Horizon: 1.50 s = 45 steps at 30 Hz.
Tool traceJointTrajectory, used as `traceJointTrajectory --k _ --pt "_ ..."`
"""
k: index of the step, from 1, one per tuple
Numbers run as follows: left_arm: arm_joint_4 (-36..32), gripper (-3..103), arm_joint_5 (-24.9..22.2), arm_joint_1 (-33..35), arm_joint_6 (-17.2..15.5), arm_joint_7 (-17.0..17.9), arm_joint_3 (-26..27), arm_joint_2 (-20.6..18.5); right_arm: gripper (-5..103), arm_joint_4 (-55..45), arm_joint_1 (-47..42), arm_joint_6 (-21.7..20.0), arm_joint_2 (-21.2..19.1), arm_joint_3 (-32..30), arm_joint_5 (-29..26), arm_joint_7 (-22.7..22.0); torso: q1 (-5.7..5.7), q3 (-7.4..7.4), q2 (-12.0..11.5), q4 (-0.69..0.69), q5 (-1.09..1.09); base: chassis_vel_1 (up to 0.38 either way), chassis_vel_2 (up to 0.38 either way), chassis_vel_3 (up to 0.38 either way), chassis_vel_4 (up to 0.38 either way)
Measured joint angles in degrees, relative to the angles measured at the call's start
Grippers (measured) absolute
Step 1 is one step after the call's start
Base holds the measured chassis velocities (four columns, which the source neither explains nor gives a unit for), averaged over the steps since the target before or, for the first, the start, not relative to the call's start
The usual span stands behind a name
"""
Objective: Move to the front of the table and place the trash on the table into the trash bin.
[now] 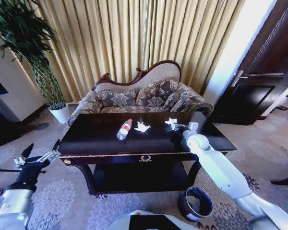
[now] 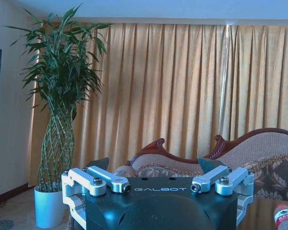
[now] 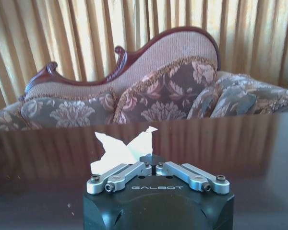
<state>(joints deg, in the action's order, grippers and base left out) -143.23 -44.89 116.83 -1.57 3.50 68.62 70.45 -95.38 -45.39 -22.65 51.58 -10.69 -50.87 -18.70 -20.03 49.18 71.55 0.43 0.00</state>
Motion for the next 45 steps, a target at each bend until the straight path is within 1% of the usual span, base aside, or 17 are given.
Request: traceJointTrajectory --k 3,4,5,9,10,13,14,16,19,21,24,26,27,31,37,45 --pt "0.0 100 0.0 0.0 0.1 0.0 0.0 0.0 0 -2.4 -1.4 0.7 -0.6 -1.9 0.1 -0.4 0.00 0.00 0.0 -0.01 0.00 0.000 0.000 0.000 0.000" --pt "0.0 100 0.0 0.0 0.2 0.0 0.1 0.0 0 -4.3 -2.7 1.2 -1.1 -4.0 0.5 -0.4 0.00 0.00 0.0 0.00 0.00 0.000 0.000 0.000 0.000" --pt "0.0 100 0.0 0.0 0.2 0.0 0.1 0.0 0 -4.3 -2.7 1.2 -1.1 -4.0 0.5 -0.4 0.00 0.00 0.0 0.00 0.00 0.000 0.000 0.000 0.000" --pt "0.0 100 -0.3 0.1 0.2 0.1 0.7 -0.5 0 -9.6 -6.7 3.8 -3.0 -9.2 1.8 -0.3 0.00 0.00 0.0 0.00 -0.01 0.000 0.000 0.000 0.000" --pt "0.0 100 -0.3 0.1 0.2 0.1 0.7 -0.5 0 -9.6 -6.7 3.8 -3.0 -9.2 1.8 -0.3 0.00 0.00 0.0 0.00 -0.01 0.000 0.000 0.000 0.000" --pt "0.0 100 -0.5 0.0 0.2 0.1 0.9 -0.9 0 -14.9 -12.0 5.6 -4.2 -13.0 3.1 0.0 0.00 0.00 0.0 0.00 0.02 0.000 0.000 0.000 0.000" --pt "0.0 100 -0.5 -0.1 0.1 0.2 0.6 -0.9 0 -17.7 -15.3 6.2 -4.1 -14.8 3.5 0.0 0.00 0.00 0.0 0.00 -0.01 0.000 0.000 0.000 0.000" --pt "0.0 100 -0.5 -0.1 0.1 0.2 0.4 -0.9 0 -18.9 -16.7 6.4 -3.9 -15.5 3.7 0.1 0.00 0.00 0.0 0.01 0.00 0.000 0.000 0.000 0.000" --pt "0.0 100 -0.4 -0.4 -0.1 0.3 -0.4 -1.3 0 -25.4 -23.7 7.1 -2.9 -20.0 4.1 0.2 0.00 -0.01 0.0 0.01 0.00 0.000 0.000 0.000 0.000" --pt "0.0 100 -0.3 -0.4 -0.1 0.3 -0.5 -1.4 0 -26.5 -25.0 7.1 -2.8 -20.9 4.1 0.3 0.01 -0.01 0.0 0.01 0.01 0.000 0.000 0.000 0.000" --pt "0.0 100 -0.4 -0.3 -0.1 0.3 -0.4 -1.8 0 -29.8 -29.3 7.5 -2.0 -24.3 4.4 1.4 0.00 -0.01 0.0 0.00 0.00 0.000 0.000 0.000 0.000" --pt "0.0 100 -0.4 -0.2 -0.1 0.3 -0.3 -2.0 0 -32.5 -34.5 8.2 -1.1 -27.5 5.7 2.5 0.00 -0.01 0.0 0.00 0.01 0.000 0.000 0.000 0.000" --pt "0.0 100 -0.4 -0.2 -0.1 0.3 -0.3 -2.0 0 -32.5 -34.5 8.2 -1.1 -27.5 5.7 2.5 0.00 -0.01 0.0 0.00 0.01 0.000 0.000 0.000 0.000" --pt "0.0 100 -0.5 -0.1 -0.2 0.4 -0.2 -2.5 0 -34.8 -42.4 9.5 0.5 -31.5 7.7 4.0 0.01 -0.01 0.0 0.02 0.00 0.000 0.000 0.000 0.000" --pt "0.0 100 -0.6 -0.4 -0.5 0.4 -0.4 -3.3 0 -37.2 -46.5 9.8 1.1 -34.1 7.8 4.1 0.00 0.00 0.0 0.01 0.00 0.000 0.000 0.000 0.000" --pt "0.0 100 -0.7 -0.5 -0.6 0.4 -0.6 -3.5 0 -38.7 -47.0 9.7 1.7 -34.1 7.7 3.3 0.00 0.00 0.0 -0.01 0.00 0.000 0.000 0.000 0.000"
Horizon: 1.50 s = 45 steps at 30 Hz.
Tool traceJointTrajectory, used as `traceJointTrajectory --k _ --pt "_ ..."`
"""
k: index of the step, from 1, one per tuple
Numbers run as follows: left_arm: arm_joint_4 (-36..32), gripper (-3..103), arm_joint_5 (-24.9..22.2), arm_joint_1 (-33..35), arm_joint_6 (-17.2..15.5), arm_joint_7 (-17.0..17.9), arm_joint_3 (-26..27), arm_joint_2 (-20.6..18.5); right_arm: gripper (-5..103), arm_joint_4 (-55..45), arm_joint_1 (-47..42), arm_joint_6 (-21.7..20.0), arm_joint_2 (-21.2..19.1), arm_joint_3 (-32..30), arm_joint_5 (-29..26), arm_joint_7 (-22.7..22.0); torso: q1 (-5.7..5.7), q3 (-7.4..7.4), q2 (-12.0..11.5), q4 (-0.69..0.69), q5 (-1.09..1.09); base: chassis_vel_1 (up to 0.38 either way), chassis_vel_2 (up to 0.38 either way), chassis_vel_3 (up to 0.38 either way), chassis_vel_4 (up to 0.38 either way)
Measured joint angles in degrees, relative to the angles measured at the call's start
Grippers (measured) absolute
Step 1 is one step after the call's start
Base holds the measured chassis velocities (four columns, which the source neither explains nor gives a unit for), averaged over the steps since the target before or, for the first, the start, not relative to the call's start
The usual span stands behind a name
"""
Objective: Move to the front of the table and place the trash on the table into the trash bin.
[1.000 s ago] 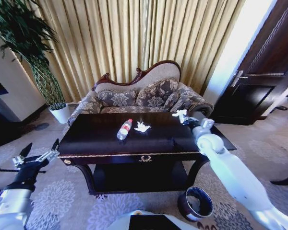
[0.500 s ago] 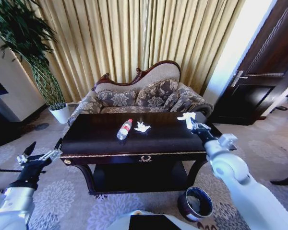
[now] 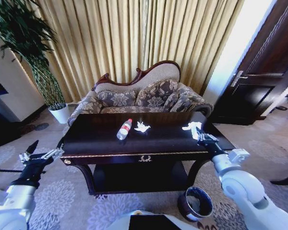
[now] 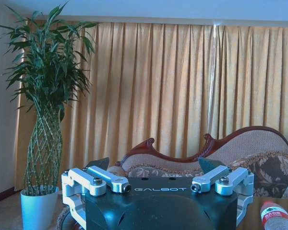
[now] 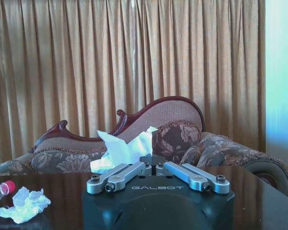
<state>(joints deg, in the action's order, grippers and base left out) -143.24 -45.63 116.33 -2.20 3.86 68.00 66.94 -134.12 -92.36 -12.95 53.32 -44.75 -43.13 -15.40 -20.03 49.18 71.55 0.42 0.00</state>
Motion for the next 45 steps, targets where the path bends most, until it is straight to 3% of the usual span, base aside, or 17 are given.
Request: traceJointTrajectory --k 24,30,32,37,45 --pt "0.0 100 -0.2 0.6 0.3 -0.1 0.5 -0.1 0 1.6 -0.9 0.2 2.1 2.1 4.2 -0.9 0.03 -0.01 0.0 0.01 0.00 0.140 -0.129 -0.130 0.131" --pt "0.0 100 -0.2 0.7 0.5 -0.2 1.2 0.1 0 8.6 0.2 -0.4 2.7 3.4 4.3 -1.1 0.04 -0.02 0.0 0.01 0.00 0.024 -0.025 -0.033 0.022" --pt "0.0 100 -0.9 0.7 0.5 -0.4 2.0 0.1 0 13.1 -0.1 -2.8 2.9 3.4 0.9 -1.3 -0.05 0.03 0.0 0.00 -0.02 0.000 0.000 0.000 0.000" --pt "0.0 100 -1.7 0.7 0.7 -0.6 3.1 0.2 0 20.3 0.0 -3.5 3.1 4.2 -0.3 -1.2 -0.06 0.02 0.0 0.01 -0.01 0.000 0.000 0.000 0.000" --pt "0.0 100 -2.1 1.1 1.5 -1.0 4.1 0.6 0 35.9 6.6 -3.3 3.9 8.9 2.7 -1.1 0.02 -0.01 0.0 0.00 0.00 0.000 0.000 0.000 0.000"
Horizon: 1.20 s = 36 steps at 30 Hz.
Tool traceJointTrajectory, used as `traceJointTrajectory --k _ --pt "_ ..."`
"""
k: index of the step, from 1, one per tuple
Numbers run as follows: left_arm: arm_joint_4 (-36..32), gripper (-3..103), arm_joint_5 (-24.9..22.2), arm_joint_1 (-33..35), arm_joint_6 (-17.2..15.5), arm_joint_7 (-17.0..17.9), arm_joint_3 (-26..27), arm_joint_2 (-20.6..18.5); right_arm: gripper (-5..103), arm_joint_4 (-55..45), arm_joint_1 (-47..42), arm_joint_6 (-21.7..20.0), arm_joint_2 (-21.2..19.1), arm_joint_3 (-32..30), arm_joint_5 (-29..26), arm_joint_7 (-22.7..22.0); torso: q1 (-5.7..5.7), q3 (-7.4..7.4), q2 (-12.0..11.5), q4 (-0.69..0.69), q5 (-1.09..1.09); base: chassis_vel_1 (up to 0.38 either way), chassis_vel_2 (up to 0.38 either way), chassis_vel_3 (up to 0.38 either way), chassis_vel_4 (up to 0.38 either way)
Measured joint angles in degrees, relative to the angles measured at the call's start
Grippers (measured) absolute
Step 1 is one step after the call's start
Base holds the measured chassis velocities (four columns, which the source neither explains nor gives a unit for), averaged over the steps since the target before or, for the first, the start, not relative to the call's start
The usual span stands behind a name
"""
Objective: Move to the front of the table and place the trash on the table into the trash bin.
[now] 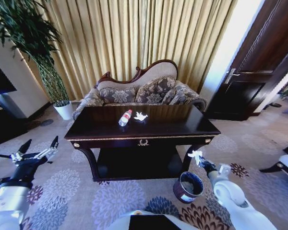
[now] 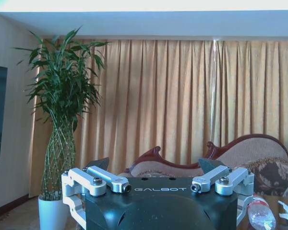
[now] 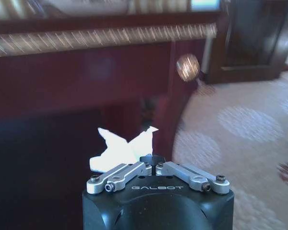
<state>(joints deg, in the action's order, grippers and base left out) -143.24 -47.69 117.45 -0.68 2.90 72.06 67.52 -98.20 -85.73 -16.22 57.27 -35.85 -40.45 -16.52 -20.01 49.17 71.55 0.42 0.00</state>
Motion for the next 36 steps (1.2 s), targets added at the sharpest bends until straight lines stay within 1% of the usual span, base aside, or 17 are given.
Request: traceJointTrajectory --k 1,2,4,9,13,14,16,20,22,25,26,28,30,31,32,34,36 --pt "0.0 100 0.0 0.0 0.2 -0.1 0.0 0.1 0 4.2 2.1 0.3 0.0 1.6 1.8 0.2 0.00 0.00 0.0 -0.02 0.00 0.000 0.000 0.000 0.000" --pt "0.0 100 0.0 0.0 0.2 -0.1 0.0 0.1 0 4.2 2.1 0.3 0.0 1.6 1.8 0.2 0.00 0.00 0.0 -0.02 0.00 0.000 0.000 0.000 0.000" --pt "0.0 100 0.2 0.2 0.5 -0.3 0.3 0.1 0 11.2 4.9 0.9 -0.3 3.5 4.1 1.6 -0.03 0.02 0.0 -0.01 -0.01 0.000 0.000 0.000 0.000" --pt "0.0 100 0.7 0.6 0.9 -1.0 0.7 0.3 0 23.8 10.0 2.1 -0.3 5.8 6.0 3.7 -0.03 0.01 0.0 0.01 -0.01 0.000 0.000 0.000 0.000" --pt "0.0 100 1.3 0.7 1.3 -1.0 0.6 0.3 0 29.0 11.8 3.9 0.4 6.5 8.6 3.9 -0.02 0.01 0.0 0.01 0.00 0.000 0.000 0.000 0.000" --pt "0.0 100 1.5 0.7 1.3 -1.0 0.6 0.3 -3 29.7 12.0 4.2 0.6 6.5 9.3 3.9 -0.02 0.01 0.0 0.01 0.01 0.000 0.000 0.000 0.000" --pt "0.0 100 1.8 0.9 1.5 -1.0 0.6 0.3 -3 30.4 12.2 4.7 1.1 6.5 10.3 3.8 -0.02 0.01 0.0 0.01 0.01 0.000 0.000 0.000 0.000" --pt "0.0 100 2.3 1.3 1.8 -1.3 0.3 0.4 17 30.1 11.9 5.8 2.3 5.9 11.4 3.4 -0.03 0.01 0.0 0.01 0.00 0.000 0.000 0.000 0.000" --pt "0.0 100 2.4 1.3 1.8 -1.3 0.2 0.4 17 30.0 11.8 5.9 2.4 5.9 11.6 3.3 -0.03 0.01 0.0 0.00 0.00 0.000 0.000 0.000 0.000" --pt "0.0 100 3.4 1.3 2.0 -1.4 -0.9 0.6 33 29.4 11.5 6.4 2.7 5.5 12.3 2.4 -0.02 0.01 0.0 0.01 0.00 0.000 0.000 0.000 0.000" --pt "0.0 100 3.4 1.3 2.0 -1.4 -0.9 0.6 33 29.4 11.5 6.4 2.7 5.5 12.3 2.4 -0.02 0.01 0.0 0.01 0.00 0.000 0.000 0.000 0.000" --pt "0.0 100 4.0 1.2 2.3 -1.6 -1.6 1.1 44 28.4 11.1 6.5 2.7 5.2 11.7 1.7 -0.02 0.01 0.0 0.00 0.01 0.000 0.000 0.000 0.000" --pt "0.0 100 4.1 1.2 2.4 -1.7 -1.8 1.2 44 28.1 10.8 6.5 2.7 5.1 11.6 1.6 -0.03 0.01 0.0 0.00 0.00 0.000 0.000 0.000 0.000" --pt "0.0 100 4.2 1.3 2.5 -1.8 -1.8 1.4 55 27.7 10.6 6.5 2.6 5.0 11.4 1.6 -0.03 0.01 0.0 0.00 0.00 0.000 0.000 0.000 0.000" --pt "0.0 100 4.2 1.3 2.6 -1.9 -1.8 1.5 61 27.5 10.4 6.5 2.6 4.8 11.3 1.5 -0.02 0.01 0.0 0.00 0.00 0.000 0.000 0.000 0.000" --pt "0.0 100 4.2 1.4 2.7 -2.0 -1.8 1.5 61 27.2 10.2 6.5 2.5 4.7 11.3 1.5 -0.02 0.01 0.0 0.00 0.00 0.000 0.000 0.000 0.000" --pt "0.0 100 4.2 1.6 3.0 -2.1 -1.6 1.6 72 26.7 9.8 6.5 2.5 4.4 11.2 1.3 -0.02 0.01 0.0 0.00 0.01 0.000 0.000 0.000 0.000"
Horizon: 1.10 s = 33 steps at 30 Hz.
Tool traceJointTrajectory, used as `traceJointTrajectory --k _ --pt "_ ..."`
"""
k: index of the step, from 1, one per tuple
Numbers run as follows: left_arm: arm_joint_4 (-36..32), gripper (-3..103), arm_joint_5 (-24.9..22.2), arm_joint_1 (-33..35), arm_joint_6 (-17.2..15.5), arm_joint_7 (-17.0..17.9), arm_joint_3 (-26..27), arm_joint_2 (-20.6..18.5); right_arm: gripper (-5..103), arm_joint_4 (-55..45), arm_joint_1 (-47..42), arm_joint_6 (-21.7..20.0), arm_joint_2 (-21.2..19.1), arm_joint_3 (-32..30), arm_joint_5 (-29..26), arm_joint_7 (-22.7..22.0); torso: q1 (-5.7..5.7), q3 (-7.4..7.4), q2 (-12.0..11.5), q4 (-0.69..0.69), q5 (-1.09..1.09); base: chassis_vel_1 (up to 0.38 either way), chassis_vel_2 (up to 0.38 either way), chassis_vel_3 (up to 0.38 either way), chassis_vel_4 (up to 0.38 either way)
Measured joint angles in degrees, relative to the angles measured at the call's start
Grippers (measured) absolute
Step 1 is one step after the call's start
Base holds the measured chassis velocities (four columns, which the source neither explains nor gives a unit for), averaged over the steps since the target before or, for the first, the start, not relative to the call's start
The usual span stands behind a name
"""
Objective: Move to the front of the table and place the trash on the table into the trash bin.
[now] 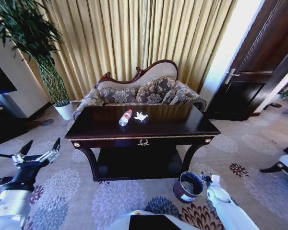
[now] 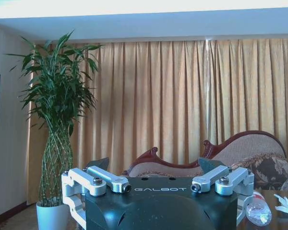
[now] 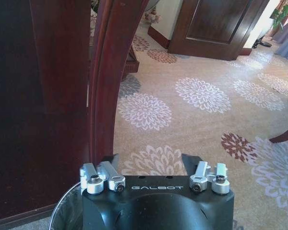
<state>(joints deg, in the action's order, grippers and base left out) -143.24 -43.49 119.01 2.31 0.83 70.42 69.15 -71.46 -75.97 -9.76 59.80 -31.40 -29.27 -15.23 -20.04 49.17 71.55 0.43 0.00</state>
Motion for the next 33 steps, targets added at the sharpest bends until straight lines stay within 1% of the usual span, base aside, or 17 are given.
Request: traceJointTrajectory --k 2,4,5,7,8,9,17,20,22,23,25,26,27,28,30,31,33 --pt "0.0 100 0.0 0.2 0.2 -0.2 0.2 0.1 82 -0.2 -0.1 0.0 0.1 -0.2 -0.1 -0.2 0.00 0.00 0.0 0.00 0.00 0.000 0.000 0.000 0.000" --pt "0.0 100 0.0 0.2 0.3 -0.2 0.3 0.1 82 -0.4 -0.2 0.0 0.2 -0.2 -0.1 -0.3 0.00 0.00 0.0 0.00 -0.01 0.000 0.000 0.000 0.000" --pt "0.0 100 0.0 0.4 0.4 -0.3 0.5 0.1 88 -0.6 -0.3 0.0 0.3 -0.3 -0.2 -0.6 0.00 0.00 0.0 0.00 -0.01 0.000 0.000 0.000 0.000" --pt "0.0 100 -0.1 0.4 0.5 -0.3 0.6 0.2 88 -0.7 -0.4 0.0 0.4 -0.4 -0.2 -0.7 0.00 0.00 0.0 0.00 -0.01 0.000 0.000 0.000 0.000" --pt "0.0 100 -0.1 0.4 0.5 -0.3 0.6 0.3 97 -0.9 -0.4 0.0 0.5 -0.4 -0.2 -0.8 0.00 0.00 0.0 0.00 -0.01 0.000 0.000 0.000 0.000" --pt "0.0 100 -0.1 0.5 0.6 -0.4 0.6 0.3 99 -1.1 -0.6 0.0 0.5 -0.4 -0.2 -0.9 0.00 0.00 0.0 0.00 -0.01 0.000 0.000 0.000 0.000" --pt "0.0 100 -0.8 0.4 0.7 -0.4 0.8 0.1 100 -1.9 -1.1 -0.2 0.5 -0.2 -0.8 -1.5 0.00 0.00 0.0 0.00 0.00 0.000 0.000 0.000 0.000" --pt "0.0 100 -1.1 0.2 0.7 -0.3 0.8 0.1 100 -3.9 -2.0 -1.0 0.2 -0.7 -3.1 -1.9 0.00 0.00 0.0 0.00 -0.02 0.000 0.000 0.000 0.000" --pt "0.0 100 -1.1 0.2 0.7 -0.3 0.7 0.1 100 -7.2 -3.4 -1.2 -0.4 -1.6 -4.9 -1.7 0.00 0.01 0.0 0.00 -0.01 0.000 0.000 0.000 0.000" --pt "0.0 100 -1.1 0.2 0.7 -0.3 0.7 0.1 100 -7.2 -3.4 -1.2 -0.4 -1.6 -4.9 -1.7 0.00 0.01 0.0 0.00 -0.01 0.000 0.000 0.000 0.000" --pt "0.0 100 -1.3 0.0 0.6 -0.3 0.7 0.0 100 -13.5 -5.5 -1.1 -1.2 -3.5 -8.5 0.5 0.00 0.00 0.0 0.00 0.00 0.000 0.000 0.000 0.000" --pt "0.0 100 -1.4 -0.2 0.4 -0.1 0.7 -0.2 100 -16.3 -6.4 -0.7 -1.4 -4.4 -9.4 1.7 0.00 0.00 0.0 0.00 0.01 0.000 0.000 0.000 0.000" --pt "0.0 100 -1.6 -0.5 0.1 0.2 0.7 -0.4 100 -18.8 -7.3 0.2 -1.6 -5.3 -9.6 3.0 0.00 0.00 0.0 -0.02 0.02 0.000 0.000 0.000 0.000" --pt "0.0 100 -1.9 -0.9 -0.2 0.4 0.7 -0.6 100 -21.5 -8.1 1.4 -1.7 -6.1 -9.5 4.3 0.00 0.00 0.0 0.00 0.00 0.000 0.000 0.000 0.000" --pt "0.0 100 -2.1 -1.1 -0.4 0.6 0.7 -0.8 100 -23.2 -8.7 2.0 -1.7 -6.6 -9.4 5.1 0.00 0.00 0.0 0.00 -0.01 0.000 0.000 0.000 0.000" --pt "0.0 100 -2.3 -1.6 -0.8 0.9 0.7 -1.1 100 -27.0 -9.8 2.7 -1.8 -7.9 -9.4 6.2 0.00 0.00 0.0 0.00 0.01 0.000 0.000 0.000 0.000" --pt "0.0 100 -2.6 -1.9 -1.3 1.4 0.6 -1.2 100 -33.6 -11.9 3.6 -1.7 -9.5 -9.5 7.0 0.00 0.01 0.0 0.00 0.01 0.000 0.000 0.000 0.000"
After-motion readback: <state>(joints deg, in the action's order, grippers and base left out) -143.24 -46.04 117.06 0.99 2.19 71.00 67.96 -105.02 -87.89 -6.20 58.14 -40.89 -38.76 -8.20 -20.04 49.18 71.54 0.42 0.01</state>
